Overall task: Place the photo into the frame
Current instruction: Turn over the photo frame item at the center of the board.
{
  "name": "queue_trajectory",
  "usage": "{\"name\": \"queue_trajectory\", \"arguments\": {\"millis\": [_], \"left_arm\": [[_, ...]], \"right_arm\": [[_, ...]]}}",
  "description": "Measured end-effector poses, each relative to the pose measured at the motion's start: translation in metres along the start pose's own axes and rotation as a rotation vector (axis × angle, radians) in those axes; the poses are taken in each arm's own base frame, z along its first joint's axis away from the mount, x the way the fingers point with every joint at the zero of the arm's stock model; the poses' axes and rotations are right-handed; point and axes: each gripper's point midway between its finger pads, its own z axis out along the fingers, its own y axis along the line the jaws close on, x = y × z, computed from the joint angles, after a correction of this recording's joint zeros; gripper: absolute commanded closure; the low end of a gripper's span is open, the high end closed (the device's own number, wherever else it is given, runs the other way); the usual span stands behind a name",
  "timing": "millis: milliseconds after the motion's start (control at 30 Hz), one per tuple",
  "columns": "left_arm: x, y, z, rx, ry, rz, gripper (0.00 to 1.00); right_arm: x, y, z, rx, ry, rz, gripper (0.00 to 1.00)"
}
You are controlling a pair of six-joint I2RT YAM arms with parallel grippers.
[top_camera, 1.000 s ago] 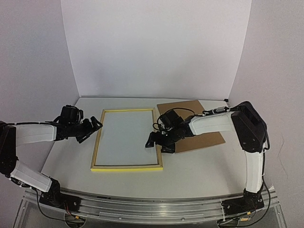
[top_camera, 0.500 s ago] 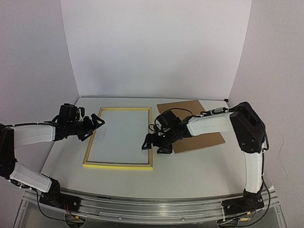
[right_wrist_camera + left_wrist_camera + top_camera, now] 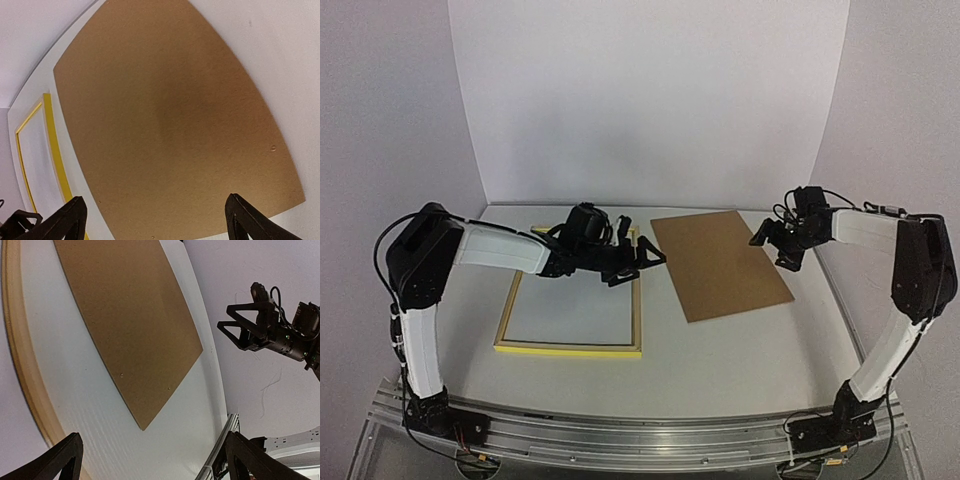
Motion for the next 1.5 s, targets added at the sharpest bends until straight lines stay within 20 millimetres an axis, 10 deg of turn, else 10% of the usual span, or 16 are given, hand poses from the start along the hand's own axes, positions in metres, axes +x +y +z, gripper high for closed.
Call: {"name": "queue_trajectory", "arguments": {"millis": [267,600,1067,1500], "left_arm": [[0.031,0.005,0.104,0.0,0.134,-0.073,0.0],[0.023,0.015,0.136,-0.061,0.119,-0.134,0.0],[0.015,0.017,0.143,-0.08,0.095,-0.151,0.01],[0.002,0.026,0.141,-0.099,0.068,-0.163,0.0]], "right_arm": [[-0.053,-0.086,0.012,0.064,0.025,0.108,0.08],[-0.045,-0.114,0.053,0.08,0.146,0.052,0.09],[-0.034,-0.083,0.065,-0.158,0.241,-0.004,0.19],[-0.035,-0.065,0.035,-0.292,0.249,0.041,0.24]]}}
